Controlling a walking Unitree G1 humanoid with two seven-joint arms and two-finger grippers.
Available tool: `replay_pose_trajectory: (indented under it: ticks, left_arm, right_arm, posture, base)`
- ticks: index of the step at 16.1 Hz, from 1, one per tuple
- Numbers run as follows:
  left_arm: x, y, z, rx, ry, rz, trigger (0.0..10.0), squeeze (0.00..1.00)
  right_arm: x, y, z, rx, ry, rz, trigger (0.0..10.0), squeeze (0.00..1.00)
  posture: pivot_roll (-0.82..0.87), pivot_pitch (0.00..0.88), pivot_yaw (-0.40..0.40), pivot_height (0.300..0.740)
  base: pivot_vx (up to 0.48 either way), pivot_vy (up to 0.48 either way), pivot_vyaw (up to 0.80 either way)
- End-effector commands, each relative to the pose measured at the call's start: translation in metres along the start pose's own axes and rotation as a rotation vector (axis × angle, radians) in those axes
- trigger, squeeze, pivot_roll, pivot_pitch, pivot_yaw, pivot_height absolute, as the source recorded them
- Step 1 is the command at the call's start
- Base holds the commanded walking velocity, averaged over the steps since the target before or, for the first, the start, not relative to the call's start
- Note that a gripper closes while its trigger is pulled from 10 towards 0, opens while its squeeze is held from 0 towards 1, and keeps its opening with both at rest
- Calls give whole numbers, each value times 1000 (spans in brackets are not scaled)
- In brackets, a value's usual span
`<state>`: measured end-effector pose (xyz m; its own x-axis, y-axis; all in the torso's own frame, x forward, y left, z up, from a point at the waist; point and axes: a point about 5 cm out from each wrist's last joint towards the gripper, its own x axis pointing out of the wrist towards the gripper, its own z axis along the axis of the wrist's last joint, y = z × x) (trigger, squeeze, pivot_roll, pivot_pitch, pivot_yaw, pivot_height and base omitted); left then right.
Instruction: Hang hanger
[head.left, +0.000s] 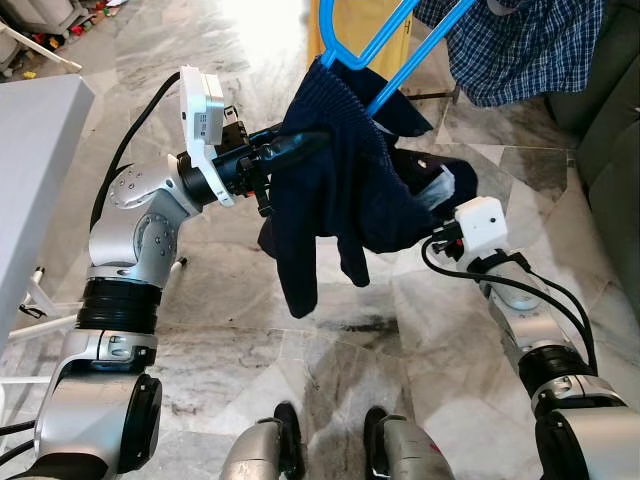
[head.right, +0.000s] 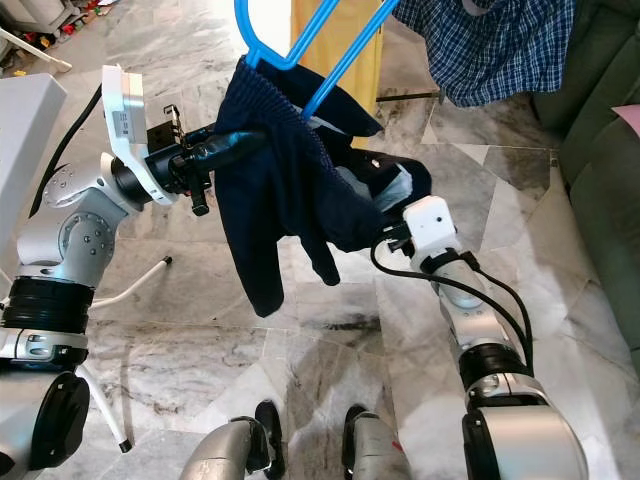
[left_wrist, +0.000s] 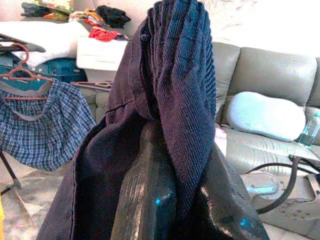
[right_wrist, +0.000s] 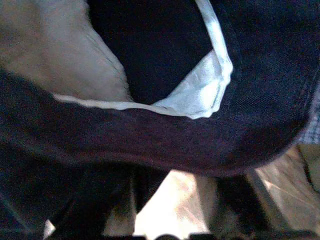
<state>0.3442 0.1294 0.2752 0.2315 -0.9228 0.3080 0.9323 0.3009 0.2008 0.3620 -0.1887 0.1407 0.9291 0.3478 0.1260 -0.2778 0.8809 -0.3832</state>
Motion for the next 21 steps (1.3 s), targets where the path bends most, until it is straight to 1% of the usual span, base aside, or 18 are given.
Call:
replay_pose_trajectory:
  ticks: [1,3,5,7,8,9,11,12,13,14,15,17,18,19,20,21]
  left_arm:
    - [-1,-2,8,38,-25,-12,0,0]
    - [-1,-1,7,35,-28,-9,0,0]
    - [-1,-1,7,36,-28,-6,0,0]
    - [-3,2,5,37,-24,20,0,0]
    - [-8,5,-1,34,-13,63,0,0]
    - [-10,6,-5,29,-8,82,0,0]
    - [-22,11,-18,-8,2,159,0,0]
    - [-30,12,-25,-28,10,194,0,0]
    - [-41,13,-35,-56,24,242,0,0]
    - [-47,12,-43,-76,30,268,0,0]
    - [-52,11,-49,-86,38,291,0,0]
    - [-59,5,-62,-126,54,309,0,0]
    - [-65,0,-73,-154,71,329,0,0]
    - [-68,-5,-80,-175,83,331,0,0]
    - [-71,-9,-87,-195,83,345,0,0]
    - [-74,-20,-97,-225,78,353,0,0]
  right_arm:
    - [2,6,4,2,-32,33,0,0]
    - [1,8,7,-16,-53,67,0,0]
    - [-2,6,6,-15,-52,61,0,0]
    - [-5,2,6,-16,-61,45,0,0]
    - [-8,-2,9,-16,-81,23,0,0]
    - [-9,-5,10,-20,-89,10,0,0]
    - [-14,-16,14,-20,-110,-27,0,0]
    - [-16,-22,18,-23,-122,-46,0,0]
    - [-18,-34,23,-26,-134,-80,0,0]
    - [-19,-42,28,-21,-143,-102,0,0]
    - [-19,-45,32,-18,-152,-112,0,0]
    - [-17,-50,40,-8,-168,-118,0,0]
    - [-15,-52,47,6,-182,-125,0,0]
    - [-14,-53,49,15,-179,-125,0,0]
    - [-14,-54,49,23,-165,-124,0,0]
    - [-14,-54,46,46,-131,-131,0,0]
  posture:
    - [-64,248,63,740]
    - [-71,246,63,740]
    - [-73,246,61,740]
    - [-77,246,60,740]
    - [-79,247,58,740]
    - [-81,247,50,740]
    - [-90,245,40,740]
    - [-90,245,40,740]
    - [-104,243,26,740]
    - [-110,241,19,740]
    - [-119,240,10,740]
    - [-130,240,3,740]
    - [-131,240,0,740]
    - [-137,240,-4,740]
    - [-141,241,-5,740]
    - [-142,240,-6,740]
  base:
    - [0,0,0]
    - [0,0,0]
    - [0,0,0]
    - [0,0,0]
    - [0,0,0]
    - [0,0,0]
    - [0,0,0]
    - [0,0,0]
    - [0,0,0]
    - [0,0,0]
    - [0,0,0]
    - [0,0,0]
    - [0,0,0]
    - [0,0,0]
    - [0,0,0]
    - [0,0,0]
